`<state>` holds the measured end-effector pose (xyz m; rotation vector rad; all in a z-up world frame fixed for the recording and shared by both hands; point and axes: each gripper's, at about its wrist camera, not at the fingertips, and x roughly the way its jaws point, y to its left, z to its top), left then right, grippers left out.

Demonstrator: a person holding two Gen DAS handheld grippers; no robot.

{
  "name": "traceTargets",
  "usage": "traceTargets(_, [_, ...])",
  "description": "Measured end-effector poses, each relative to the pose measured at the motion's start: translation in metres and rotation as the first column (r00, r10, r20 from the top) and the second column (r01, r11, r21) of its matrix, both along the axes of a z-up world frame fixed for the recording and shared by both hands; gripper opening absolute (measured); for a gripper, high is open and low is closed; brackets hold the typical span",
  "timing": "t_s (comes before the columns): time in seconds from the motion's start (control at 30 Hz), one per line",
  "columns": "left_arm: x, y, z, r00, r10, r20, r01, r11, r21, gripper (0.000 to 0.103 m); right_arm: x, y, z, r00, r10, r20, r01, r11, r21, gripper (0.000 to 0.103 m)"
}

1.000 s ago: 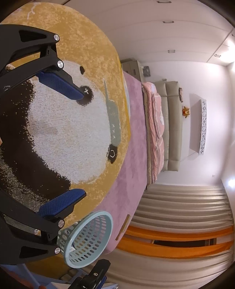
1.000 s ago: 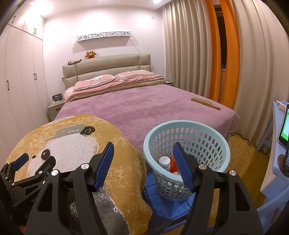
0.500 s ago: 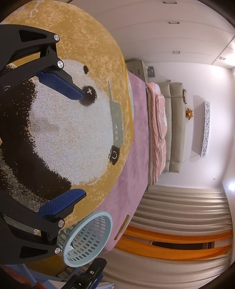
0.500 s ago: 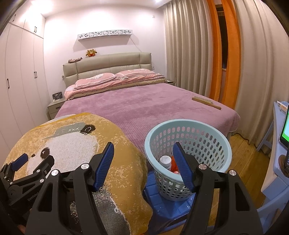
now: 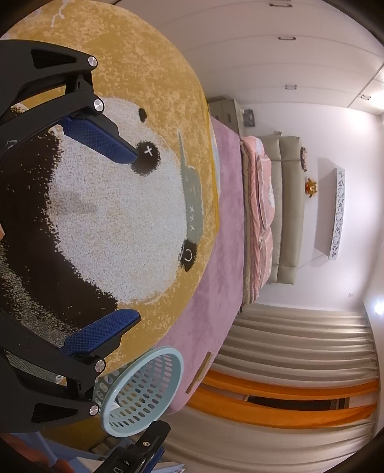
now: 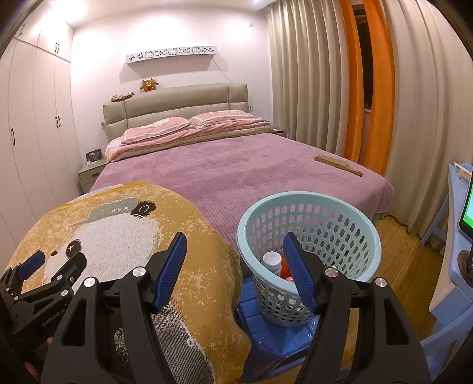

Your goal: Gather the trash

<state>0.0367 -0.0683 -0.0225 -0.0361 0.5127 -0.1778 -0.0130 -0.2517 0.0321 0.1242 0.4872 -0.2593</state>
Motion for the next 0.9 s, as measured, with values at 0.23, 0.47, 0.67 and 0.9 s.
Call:
traceTargets(0.23, [-0.0008,0.0005,0.0003,1.000,0.000,0.000,0.000,1.000,-0.010,0.096,0.0012,-0.0008,-0.0007,1.000,0.001,-0.003,-0.001,1.000,0.002,0.064])
traceTargets(0.47, [-0.0012,0.0004,-0.0002,1.000,-0.004,-0.004,0.004,1.000,-0.018,0.096,0.0012,-0.0004,-0.0007,1.000,0.004,-0.005,-0.004,1.000,0.003,0.064])
traceTargets(0.67, [-0.0038,0.0012,0.0005,1.000,-0.008,0.008,0.008,1.000,-0.019,0.096,0.0008,-0.0011,-0.0021,1.000,0.006,-0.008,-0.006,1.000,0.007,0.064])
traceTargets(0.9, [-0.0023,0.0002,0.0006,1.000,-0.008,0.010,0.008,1.000,-0.013,0.096,0.0003,-0.0036,-0.0021,1.000,0.007,-0.007,-0.007,1.000,0.011,0.064])
